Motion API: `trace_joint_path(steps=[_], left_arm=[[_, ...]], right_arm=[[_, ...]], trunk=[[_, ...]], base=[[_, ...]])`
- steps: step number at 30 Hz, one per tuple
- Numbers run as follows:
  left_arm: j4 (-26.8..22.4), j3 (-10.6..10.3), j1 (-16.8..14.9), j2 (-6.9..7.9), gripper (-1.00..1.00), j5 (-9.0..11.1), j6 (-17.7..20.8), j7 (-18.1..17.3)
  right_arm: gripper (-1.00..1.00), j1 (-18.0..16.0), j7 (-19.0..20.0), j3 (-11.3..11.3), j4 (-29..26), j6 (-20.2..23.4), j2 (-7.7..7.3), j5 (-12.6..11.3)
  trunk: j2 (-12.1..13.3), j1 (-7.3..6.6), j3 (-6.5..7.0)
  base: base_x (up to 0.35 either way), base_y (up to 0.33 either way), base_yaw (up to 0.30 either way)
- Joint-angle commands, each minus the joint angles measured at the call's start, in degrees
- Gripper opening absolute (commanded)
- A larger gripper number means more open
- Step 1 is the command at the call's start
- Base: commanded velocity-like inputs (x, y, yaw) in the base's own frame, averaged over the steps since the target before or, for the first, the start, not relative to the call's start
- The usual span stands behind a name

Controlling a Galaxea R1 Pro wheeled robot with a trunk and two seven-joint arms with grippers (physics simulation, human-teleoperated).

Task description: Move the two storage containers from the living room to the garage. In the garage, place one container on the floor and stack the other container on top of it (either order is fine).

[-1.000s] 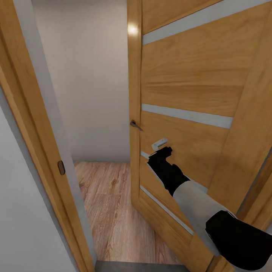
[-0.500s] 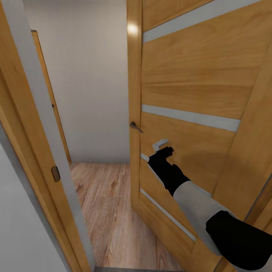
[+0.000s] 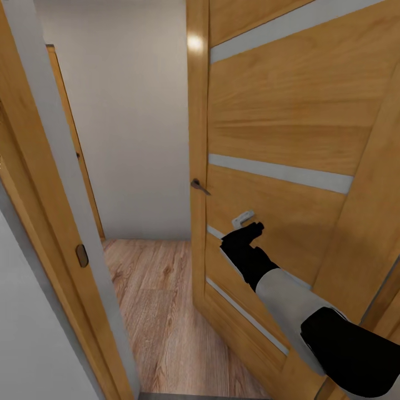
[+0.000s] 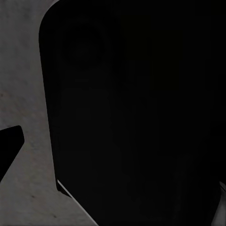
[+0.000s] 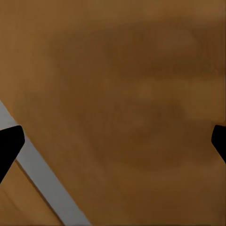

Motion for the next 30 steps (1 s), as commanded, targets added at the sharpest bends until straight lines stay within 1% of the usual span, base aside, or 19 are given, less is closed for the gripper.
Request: trace_joint_path(steps=[1,6,8,14,26,30], left_arm=[[-0.06,0.03,0.01,0.0,1.0,0.0,-0.02,-0.01],[-0.06,0.06,0.01,0.0,1.0,0.0,-0.04,-0.01],[-0.06,0.06,0.01,0.0,1.0,0.0,-0.03,-0.02],[-0.06,-0.04,0.01,0.0,1.0,-0.02,-0.01,-0.19],[-0.06,-0.11,0.01,0.0,1.0,-0.09,-0.01,-0.45],[-0.06,-0.11,0.01,0.0,1.0,-0.09,-0.01,-0.45]], right_arm=[[1.0,-0.06,-0.19,0.12,0.13,0.55,-0.22,0.04],[1.0,-0.08,0.1,0.05,0.88,-0.31,-1.5,-0.01],[1.0,-0.09,0.31,0.04,0.97,-0.63,-2.29,-0.08],[1.0,-0.09,1.47,-0.04,1.02,-0.84,-3.56,-0.11],[1.0,-0.09,1.71,-0.05,1.02,-1.55,-3.8,-0.11],[1.0,-0.09,1.71,-0.05,0.97,-1.5,-3.75,-0.11]], trunk=[[-0.02,0.0,-0.06],[-0.02,0.0,-0.06],[-0.02,0.0,-0.06],[-0.02,0.0,-0.06],[-0.02,0.0,-0.06],[-0.02,0.0,-0.06]], base=[[0.0,0.0,0.0],[0.0,0.0,0.0],[0.0,0.0,0.0],[0.012,0.0,0.0],[0.258,0.0,0.0],[0.097,0.0,0.0]])
